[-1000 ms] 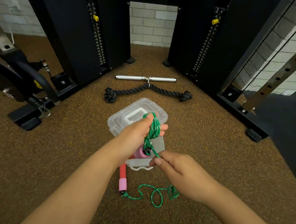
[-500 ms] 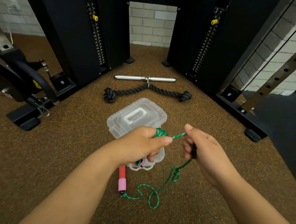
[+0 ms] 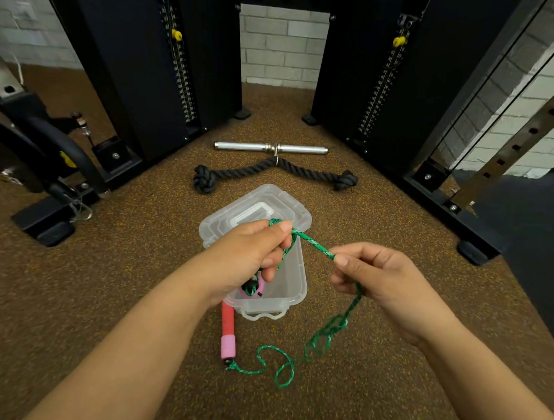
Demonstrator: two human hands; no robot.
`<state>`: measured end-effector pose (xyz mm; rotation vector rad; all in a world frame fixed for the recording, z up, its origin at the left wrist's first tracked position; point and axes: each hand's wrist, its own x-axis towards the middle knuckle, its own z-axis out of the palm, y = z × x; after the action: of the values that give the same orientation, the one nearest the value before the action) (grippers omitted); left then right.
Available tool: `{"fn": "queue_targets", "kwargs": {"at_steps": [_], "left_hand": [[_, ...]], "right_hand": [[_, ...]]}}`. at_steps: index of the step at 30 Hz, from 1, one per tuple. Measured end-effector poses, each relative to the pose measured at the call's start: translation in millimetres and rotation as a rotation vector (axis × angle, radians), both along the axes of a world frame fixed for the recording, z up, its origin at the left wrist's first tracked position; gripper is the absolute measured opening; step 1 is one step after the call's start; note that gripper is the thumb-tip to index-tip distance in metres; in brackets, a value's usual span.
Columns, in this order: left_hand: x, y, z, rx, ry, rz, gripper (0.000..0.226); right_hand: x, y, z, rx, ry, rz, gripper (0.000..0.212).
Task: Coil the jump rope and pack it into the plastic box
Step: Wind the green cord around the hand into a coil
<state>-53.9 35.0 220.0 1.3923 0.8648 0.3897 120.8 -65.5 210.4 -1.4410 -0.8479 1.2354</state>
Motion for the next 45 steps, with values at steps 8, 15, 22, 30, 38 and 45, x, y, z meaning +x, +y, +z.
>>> {"fn": "queue_targets", "kwargs": {"at_steps": [8,15,22,30,38,45], "left_hand": [[-3.9,3.9,3.4,-0.107,-0.097,0.103,0.030],[-4.2,1.7,4.4,-0.167,-0.138,0.117,0.029],[-7.6,5.5,4.9,-0.267,-0.197,0.152,0.030],[-13.3,5.2,13.7,-0.634,-0.635,0.075,0.078],[-1.3,-0.1,5.3,-0.381,-0.398,0.025,0.075],[1.1,-4.7,-11.8,-0.106,0.041,-0.112,0.081]], "right_hand": [[4.3,-3.2,1.3,-0.004,-0.278,0.084,0.021],[9.3,-1.5,4.3,0.015,-0.047,-0.120,0.038],[13.4,-3.1,-1.9,0.003,0.036,-0.147,0.035],[-5.3,-2.8,-21.7,-0.079,-0.524,0.008,0.024],[-29.0,-7.2,-17.8,0.131,-0.923,0.315,0.039],[-22.2,-6.0,5.4,0.244,-0.591,0.201,0.021]]}}
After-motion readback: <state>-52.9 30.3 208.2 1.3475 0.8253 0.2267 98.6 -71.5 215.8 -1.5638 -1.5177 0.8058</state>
